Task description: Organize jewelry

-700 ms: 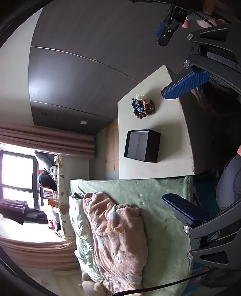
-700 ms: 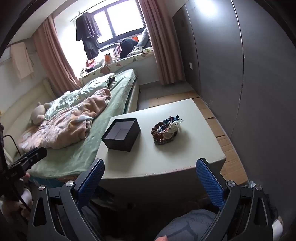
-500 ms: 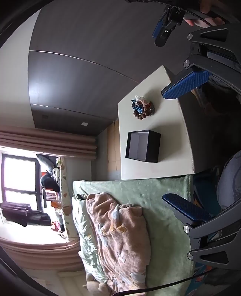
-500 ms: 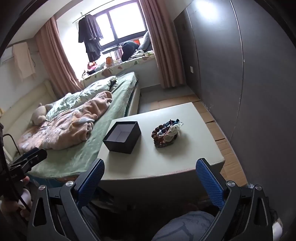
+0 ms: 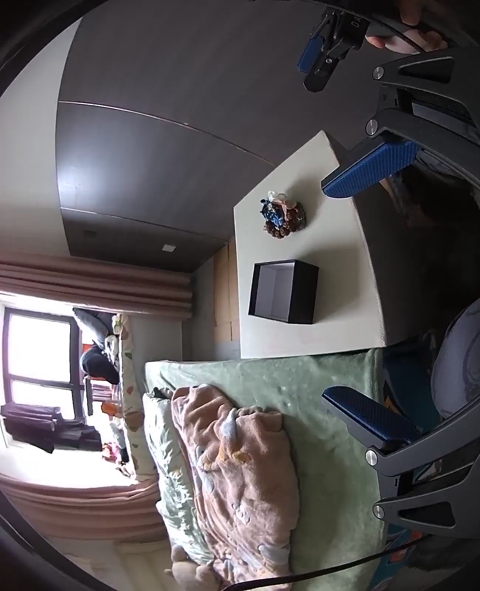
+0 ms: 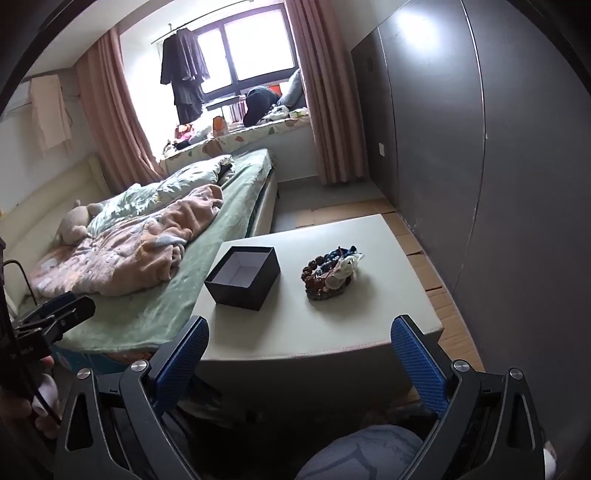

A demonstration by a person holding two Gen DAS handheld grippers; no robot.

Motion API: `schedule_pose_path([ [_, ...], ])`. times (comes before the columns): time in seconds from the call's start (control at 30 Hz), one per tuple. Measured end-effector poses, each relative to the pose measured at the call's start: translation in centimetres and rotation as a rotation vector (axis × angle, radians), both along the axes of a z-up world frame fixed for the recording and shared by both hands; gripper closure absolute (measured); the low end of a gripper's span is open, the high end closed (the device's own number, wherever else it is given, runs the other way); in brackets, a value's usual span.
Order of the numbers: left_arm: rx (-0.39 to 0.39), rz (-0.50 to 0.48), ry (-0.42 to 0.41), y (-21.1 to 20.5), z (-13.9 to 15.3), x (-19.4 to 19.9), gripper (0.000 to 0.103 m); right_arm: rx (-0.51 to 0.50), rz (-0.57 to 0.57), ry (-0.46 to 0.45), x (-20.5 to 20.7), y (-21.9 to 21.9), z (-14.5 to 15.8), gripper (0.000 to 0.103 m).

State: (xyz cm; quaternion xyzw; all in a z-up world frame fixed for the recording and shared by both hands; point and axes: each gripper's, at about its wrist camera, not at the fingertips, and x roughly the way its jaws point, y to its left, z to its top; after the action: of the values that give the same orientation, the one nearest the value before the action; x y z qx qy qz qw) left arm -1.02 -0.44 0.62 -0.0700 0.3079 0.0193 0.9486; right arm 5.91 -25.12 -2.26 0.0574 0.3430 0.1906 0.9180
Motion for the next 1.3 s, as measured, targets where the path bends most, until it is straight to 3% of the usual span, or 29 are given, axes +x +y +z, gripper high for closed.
schedule_pose_path([
  [1.3, -0.027, -0.017, 0.003, 0.4, -1.1, -0.3, 0.001, -0.007, -0.037, 0.003, -0.8, -0.6, 0.5, 0.004],
])
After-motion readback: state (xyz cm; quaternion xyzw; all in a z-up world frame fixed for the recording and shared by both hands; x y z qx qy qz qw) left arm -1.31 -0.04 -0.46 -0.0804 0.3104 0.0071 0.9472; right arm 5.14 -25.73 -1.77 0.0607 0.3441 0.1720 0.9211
